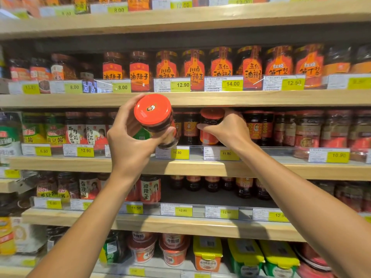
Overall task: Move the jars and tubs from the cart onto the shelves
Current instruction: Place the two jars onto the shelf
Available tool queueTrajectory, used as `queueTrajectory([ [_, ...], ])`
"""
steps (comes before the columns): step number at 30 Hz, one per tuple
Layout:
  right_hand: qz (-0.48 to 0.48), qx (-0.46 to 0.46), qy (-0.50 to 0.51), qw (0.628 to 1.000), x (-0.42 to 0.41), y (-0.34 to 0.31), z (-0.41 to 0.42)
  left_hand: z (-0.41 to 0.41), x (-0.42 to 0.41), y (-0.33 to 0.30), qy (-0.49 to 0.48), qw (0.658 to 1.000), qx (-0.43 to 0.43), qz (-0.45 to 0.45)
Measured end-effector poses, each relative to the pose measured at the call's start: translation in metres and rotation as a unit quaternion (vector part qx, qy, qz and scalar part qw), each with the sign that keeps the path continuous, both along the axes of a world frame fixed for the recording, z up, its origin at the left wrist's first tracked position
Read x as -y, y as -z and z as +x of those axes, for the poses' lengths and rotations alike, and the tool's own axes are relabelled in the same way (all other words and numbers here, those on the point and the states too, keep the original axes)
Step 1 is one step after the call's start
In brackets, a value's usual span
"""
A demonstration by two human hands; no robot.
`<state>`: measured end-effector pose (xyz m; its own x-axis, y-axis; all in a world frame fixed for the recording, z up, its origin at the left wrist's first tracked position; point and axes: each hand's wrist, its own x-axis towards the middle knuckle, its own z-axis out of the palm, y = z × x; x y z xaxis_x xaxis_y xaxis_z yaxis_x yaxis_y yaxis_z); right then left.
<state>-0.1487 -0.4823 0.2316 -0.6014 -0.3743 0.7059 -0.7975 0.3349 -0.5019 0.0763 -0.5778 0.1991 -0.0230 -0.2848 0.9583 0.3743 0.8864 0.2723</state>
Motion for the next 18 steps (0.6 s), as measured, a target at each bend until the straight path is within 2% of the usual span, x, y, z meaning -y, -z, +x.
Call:
queueTrajectory([
  [4, 0.06, 0.011, 0.014, 0.998, 0.006, -0.005, -0.002, -0.005, 0.004, -0.001, -0.013, 1.0, -0.002, -0.001],
  [8, 0.071, -0.048, 0.04, 0.996, 0.012, -0.01, -0.005, -0.009, 0.008, -0.001, -0.015, 1.0, -0.002, 0.002],
  [13, 0.095, -0.051, 0.058, 0.992, 0.011, -0.015, -0.005, -0.016, 0.009, -0.004, -0.021, 1.0, -0.003, 0.004],
  [18, 0.102, -0.005, -0.009, 0.995, 0.003, -0.014, -0.007, -0.024, 0.01, -0.006, -0.023, 1.0, -0.002, 0.006],
])
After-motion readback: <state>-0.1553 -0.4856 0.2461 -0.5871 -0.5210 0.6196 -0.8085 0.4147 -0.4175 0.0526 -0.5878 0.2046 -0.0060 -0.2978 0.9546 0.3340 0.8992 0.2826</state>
